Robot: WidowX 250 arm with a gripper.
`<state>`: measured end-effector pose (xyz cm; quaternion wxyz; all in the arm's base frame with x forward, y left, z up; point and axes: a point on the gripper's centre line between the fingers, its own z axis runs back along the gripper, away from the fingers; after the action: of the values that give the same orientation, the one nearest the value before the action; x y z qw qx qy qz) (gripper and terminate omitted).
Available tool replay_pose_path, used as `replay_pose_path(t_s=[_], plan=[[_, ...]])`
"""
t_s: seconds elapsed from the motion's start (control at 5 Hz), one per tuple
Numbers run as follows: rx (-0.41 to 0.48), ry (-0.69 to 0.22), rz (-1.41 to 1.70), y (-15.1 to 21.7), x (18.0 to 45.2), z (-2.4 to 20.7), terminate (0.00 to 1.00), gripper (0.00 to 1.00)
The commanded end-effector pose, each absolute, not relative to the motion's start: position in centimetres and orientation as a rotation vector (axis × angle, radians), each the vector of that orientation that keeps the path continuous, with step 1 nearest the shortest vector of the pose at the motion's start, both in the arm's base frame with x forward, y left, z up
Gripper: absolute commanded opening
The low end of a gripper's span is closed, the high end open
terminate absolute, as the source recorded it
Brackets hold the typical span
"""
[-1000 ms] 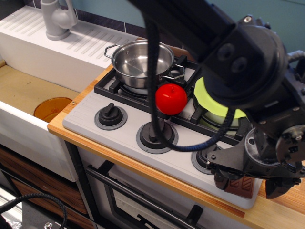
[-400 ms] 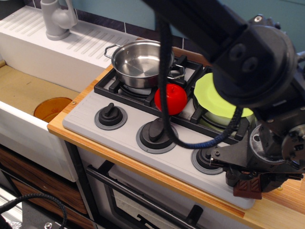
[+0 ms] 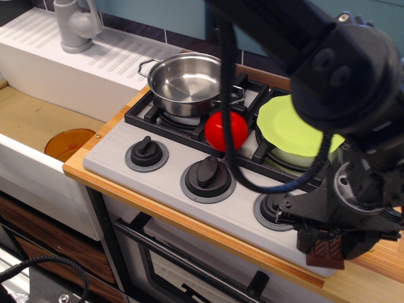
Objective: Put chocolate on plate and apple in pot or pan on stove
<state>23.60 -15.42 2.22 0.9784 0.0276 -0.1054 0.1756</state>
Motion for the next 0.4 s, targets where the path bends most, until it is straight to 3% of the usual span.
replay_pose_path(t_s=[0.0,0.2], plan=[[0.066,-0.140,0.356,-15.9,23.8,9.2,0.00,0.00],[0.055,-0.102,0.351,-15.2,25.1,11.1,0.00,0.00]])
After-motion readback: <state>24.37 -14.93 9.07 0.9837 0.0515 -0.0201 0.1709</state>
